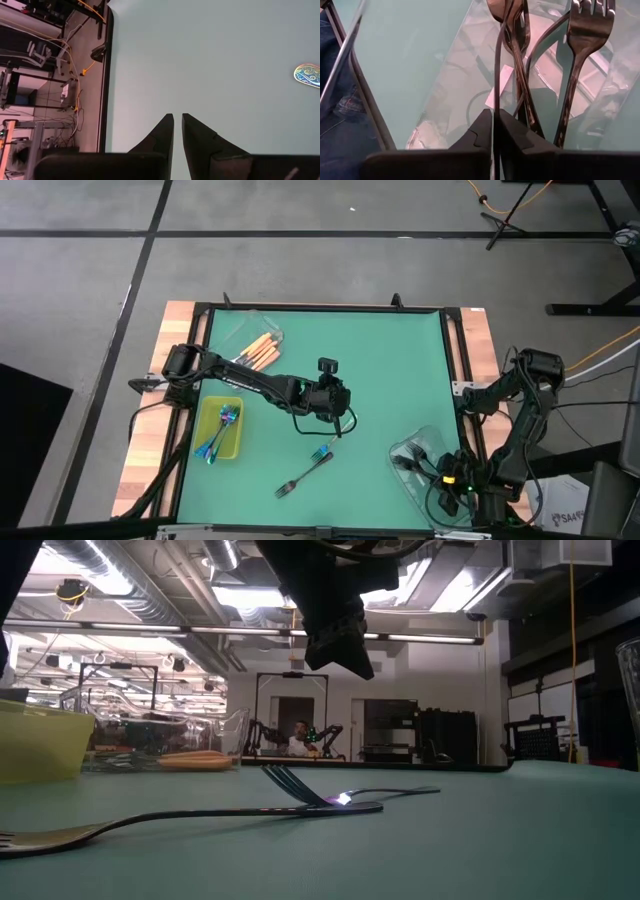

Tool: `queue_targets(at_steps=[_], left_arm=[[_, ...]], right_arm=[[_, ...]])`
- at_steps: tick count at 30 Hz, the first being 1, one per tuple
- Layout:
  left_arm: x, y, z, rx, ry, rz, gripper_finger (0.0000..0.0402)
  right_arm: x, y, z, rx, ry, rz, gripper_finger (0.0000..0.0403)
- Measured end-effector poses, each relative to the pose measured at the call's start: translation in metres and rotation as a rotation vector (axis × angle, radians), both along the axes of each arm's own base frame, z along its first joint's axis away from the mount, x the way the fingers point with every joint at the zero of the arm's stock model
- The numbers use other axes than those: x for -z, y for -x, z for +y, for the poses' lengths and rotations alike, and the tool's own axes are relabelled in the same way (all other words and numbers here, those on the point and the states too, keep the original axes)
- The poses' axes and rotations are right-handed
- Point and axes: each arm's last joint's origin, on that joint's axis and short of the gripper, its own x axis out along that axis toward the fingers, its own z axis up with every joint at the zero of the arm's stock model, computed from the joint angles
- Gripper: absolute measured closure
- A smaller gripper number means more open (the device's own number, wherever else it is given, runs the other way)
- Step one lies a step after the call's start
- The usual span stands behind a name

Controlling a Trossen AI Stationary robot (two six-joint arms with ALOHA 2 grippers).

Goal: Sort silverware by color (type)
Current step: Put the black fork in the bottom transparent bin, then put the blue fork in the yellow bin

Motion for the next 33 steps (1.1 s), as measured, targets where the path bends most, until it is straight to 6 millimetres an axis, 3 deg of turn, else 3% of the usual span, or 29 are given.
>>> queue_targets(at_steps=[8, 13, 23, 33], left_arm=[[0.0, 0.0, 0.0, -0.002, 0.002, -0.002, 0.037], [0.0, 0.0, 0.0, -0.03, 0.055, -0.038, 0.037], [0.003, -0.002, -0.007, -0.023, 0.384, -0.108, 0.037], [0.004, -0.002, -0.011, -0.167, 0.656, -0.206, 0.037]], right_arm=[[0.0, 0.0, 0.0, 0.0, 0.001, 0.0, 0.034], [0.0, 0.0, 0.0, 0.0, 0.001, 0.0, 0.0334], [0.0, 0.0, 0.0, 0.0, 0.001, 0.0, 0.034], [0.0, 0.0, 0.0, 0.0, 0.001, 0.0, 0.0339]])
